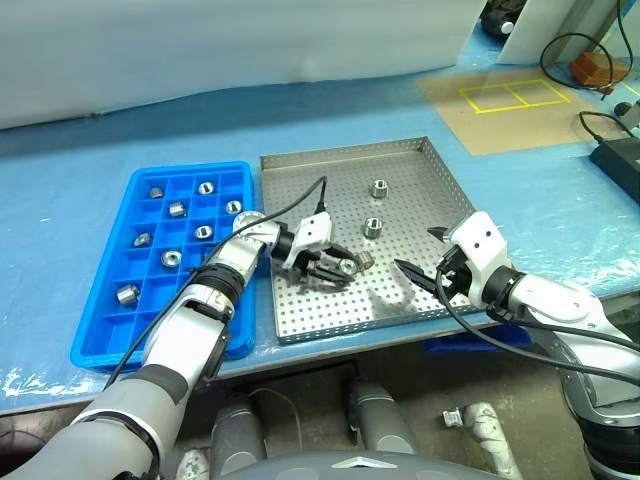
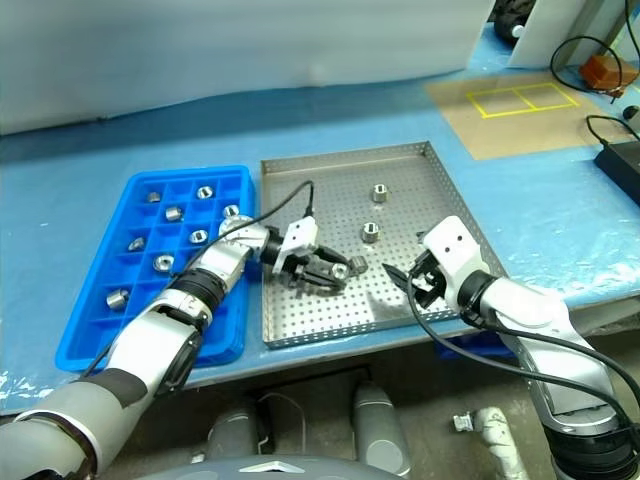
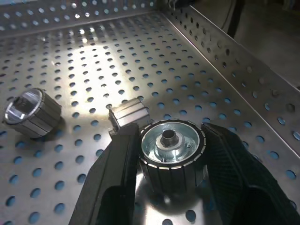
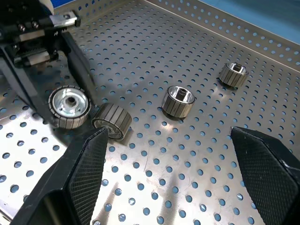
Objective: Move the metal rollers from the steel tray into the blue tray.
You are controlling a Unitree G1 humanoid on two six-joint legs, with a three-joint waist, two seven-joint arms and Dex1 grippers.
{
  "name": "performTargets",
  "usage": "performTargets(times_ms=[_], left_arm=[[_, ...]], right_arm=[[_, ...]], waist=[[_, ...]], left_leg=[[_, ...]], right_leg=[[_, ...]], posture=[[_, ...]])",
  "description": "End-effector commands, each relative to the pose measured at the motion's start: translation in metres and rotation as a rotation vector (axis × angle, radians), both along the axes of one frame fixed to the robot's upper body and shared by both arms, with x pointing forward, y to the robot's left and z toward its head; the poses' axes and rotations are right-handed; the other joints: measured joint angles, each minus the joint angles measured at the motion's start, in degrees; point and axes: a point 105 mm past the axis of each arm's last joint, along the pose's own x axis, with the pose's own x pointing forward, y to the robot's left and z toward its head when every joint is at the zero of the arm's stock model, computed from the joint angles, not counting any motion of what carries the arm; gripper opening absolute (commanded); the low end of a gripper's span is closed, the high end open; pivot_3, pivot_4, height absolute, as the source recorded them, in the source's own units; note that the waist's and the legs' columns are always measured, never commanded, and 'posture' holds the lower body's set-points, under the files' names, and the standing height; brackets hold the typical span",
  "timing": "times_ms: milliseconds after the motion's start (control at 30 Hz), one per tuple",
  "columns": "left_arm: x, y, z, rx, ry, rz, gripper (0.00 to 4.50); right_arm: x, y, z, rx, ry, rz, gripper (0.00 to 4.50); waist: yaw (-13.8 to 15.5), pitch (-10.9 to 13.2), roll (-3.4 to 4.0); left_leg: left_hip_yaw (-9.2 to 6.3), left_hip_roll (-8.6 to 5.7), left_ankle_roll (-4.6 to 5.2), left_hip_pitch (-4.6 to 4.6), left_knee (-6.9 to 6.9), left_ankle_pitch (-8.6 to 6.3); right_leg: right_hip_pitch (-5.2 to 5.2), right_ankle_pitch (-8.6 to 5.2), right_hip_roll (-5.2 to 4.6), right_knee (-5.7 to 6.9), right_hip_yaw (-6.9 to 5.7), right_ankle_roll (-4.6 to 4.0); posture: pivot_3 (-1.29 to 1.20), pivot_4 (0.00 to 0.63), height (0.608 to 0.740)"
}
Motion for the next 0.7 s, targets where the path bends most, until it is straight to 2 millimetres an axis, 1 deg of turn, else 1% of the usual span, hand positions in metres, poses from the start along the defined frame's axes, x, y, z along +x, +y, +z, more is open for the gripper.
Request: performTargets(times_ms=[33, 100, 167, 233, 300, 333, 433, 533, 600, 633, 700], left_arm=[[0.008, 0.013, 0.042, -0.113, -0.075, 0.022, 1.74], [0.009, 0.025, 0.051, -0.142, -0.079, 0.049, 1.74], [0.01, 0.036, 0.055, -0.154, -0.089, 0.082, 1.74], [0.011, 0.058, 0.055, -0.155, -0.103, 0.161, 1.74], [0.007, 0.081, 0.051, -0.141, -0.113, 0.235, 1.74], [0.004, 0.087, 0.051, -0.137, -0.114, 0.257, 1.74], [0.0, 0.105, 0.054, -0.14, -0.136, 0.352, 1.74], [-0.005, 0.121, 0.057, -0.131, -0.155, 0.422, 1.74], [-0.011, 0.135, 0.062, -0.128, -0.174, 0.479, 1.74], [-0.013, 0.138, 0.064, -0.128, -0.177, 0.496, 1.74], [-0.02, 0.152, 0.07, -0.13, -0.194, 0.553, 1.74]], right_arm=[[0.006, 0.008, 0.01, 0.003, -0.051, 0.047, 4.32], [0.011, 0.012, 0.011, 0.013, -0.054, 0.071, 4.32], [0.016, 0.017, 0.012, 0.024, -0.058, 0.097, 4.32], [0.024, 0.029, 0.013, 0.038, -0.064, 0.157, 4.32], [0.033, 0.044, 0.015, 0.044, -0.068, 0.238, 4.32], [0.036, 0.049, 0.016, 0.042, -0.071, 0.265, 4.32], [0.039, 0.071, 0.022, 0.063, -0.066, 0.396, 4.32], [0.043, 0.086, 0.024, 0.063, -0.061, 0.49, 4.32], [0.047, 0.097, 0.024, 0.055, -0.055, 0.562, 4.32], [0.049, 0.1, 0.024, 0.051, -0.054, 0.581, 4.32], [0.054, 0.108, 0.02, 0.041, -0.046, 0.629, 4.32]], waist=[[0.0, 0.0, -0.01], [0.0, 0.0, 0.0], [0.2, 0.0, 0.01], [0.2, 0.0, 0.01], [0.1, 0.0, 0.02], [0.2, 0.0, 0.03], [2.1, 0.1, 0.08], [4.8, 0.1, 0.09], [5.9, 0.1, 0.09], [6.4, 0.1, 0.09], [7.3, 0.1, 0.1]], left_leg=[[0.0, 0.01, 0.0, -0.01, -0.01, 0.0], [0.0, 0.03, 0.0, 0.0, -0.02, 0.0], [0.0, 0.05, -0.01, 0.01, -0.03, 0.0], [0.0, 0.07, -0.01, 0.0, -0.05, 0.0], [0.02, 0.11, -0.07, 0.03, -0.04, -0.04], [0.02, 0.17, -0.11, 0.05, -0.05, -0.06], [-0.03, 0.36, -0.32, -0.04, -0.14, -0.03], [-0.03, 0.37, -0.44, -0.09, -0.3, 0.05], [-0.01, 0.36, -0.45, -0.08, -0.35, 0.06], [-0.01, 0.34, -0.46, -0.07, -0.38, 0.06], [-0.01, 0.34, -0.51, -0.06, -0.41, 0.09]], right_leg=[[-0.01, 0.0, 0.0, 0.0, -0.01, 0.0], [-0.04, 0.12, 0.01, 0.05, -0.02, -0.2], [-0.06, 0.17, 0.01, 0.06, -0.02, -0.29], [-0.06, 0.19, 0.01, 0.06, -0.02, -0.33], [-0.08, 0.21, 0.01, 0.07, -0.06, -0.36], [-0.1, 0.22, 0.02, 0.09, -0.07, -0.38], [-0.21, 0.24, 0.1, 0.16, -0.12, -0.42], [-0.31, 0.25, 0.1, 0.18, -0.15, -0.43], [-0.31, 0.25, 0.09, 0.18, -0.14, -0.44], [-0.32, 0.24, 0.07, 0.18, -0.14, -0.44], [-0.33, 0.25, 0.07, 0.19, -0.15, -0.44]], posture=[[-0.63, 0.15, 0.74], [-0.58, 0.15, 0.74], [-0.55, 0.15, 0.74], [-0.47, 0.15, 0.74], [-0.39, 0.15, 0.74], [-0.39, 0.15, 0.74], [-0.25, 0.15, 0.74], [-0.18, 0.15, 0.74], [-0.12, 0.15, 0.74], [-0.09, 0.15, 0.74], [-0.03, 0.15, 0.74]])
